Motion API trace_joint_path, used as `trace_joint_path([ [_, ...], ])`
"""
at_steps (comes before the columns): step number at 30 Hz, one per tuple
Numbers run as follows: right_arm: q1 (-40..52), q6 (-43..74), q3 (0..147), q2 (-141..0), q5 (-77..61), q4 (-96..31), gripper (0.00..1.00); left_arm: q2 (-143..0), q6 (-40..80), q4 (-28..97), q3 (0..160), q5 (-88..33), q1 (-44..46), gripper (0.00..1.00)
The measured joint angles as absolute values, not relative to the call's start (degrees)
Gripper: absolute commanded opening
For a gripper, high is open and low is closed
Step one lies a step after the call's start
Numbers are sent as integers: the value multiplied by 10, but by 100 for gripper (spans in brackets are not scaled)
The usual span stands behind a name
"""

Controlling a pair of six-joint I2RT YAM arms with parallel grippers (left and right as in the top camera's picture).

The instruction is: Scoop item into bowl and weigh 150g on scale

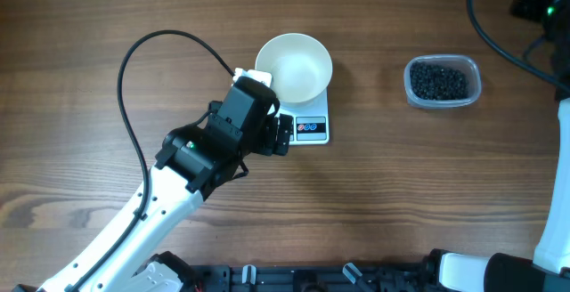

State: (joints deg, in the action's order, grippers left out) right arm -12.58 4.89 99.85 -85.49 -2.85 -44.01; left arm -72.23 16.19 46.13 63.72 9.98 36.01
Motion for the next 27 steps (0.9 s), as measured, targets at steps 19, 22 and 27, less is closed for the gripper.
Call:
trace_joint_path([
  [19,-126,-29,921,-855,-48,-626,4,-722,162,461,637,100,360,100],
  [22,-126,-44,885,-855,-47,-608,4,-722,162,461,637,100,360,100],
  [27,-126,-49,833,-855,-47,-567,4,-722,162,461,637,100,360,100],
])
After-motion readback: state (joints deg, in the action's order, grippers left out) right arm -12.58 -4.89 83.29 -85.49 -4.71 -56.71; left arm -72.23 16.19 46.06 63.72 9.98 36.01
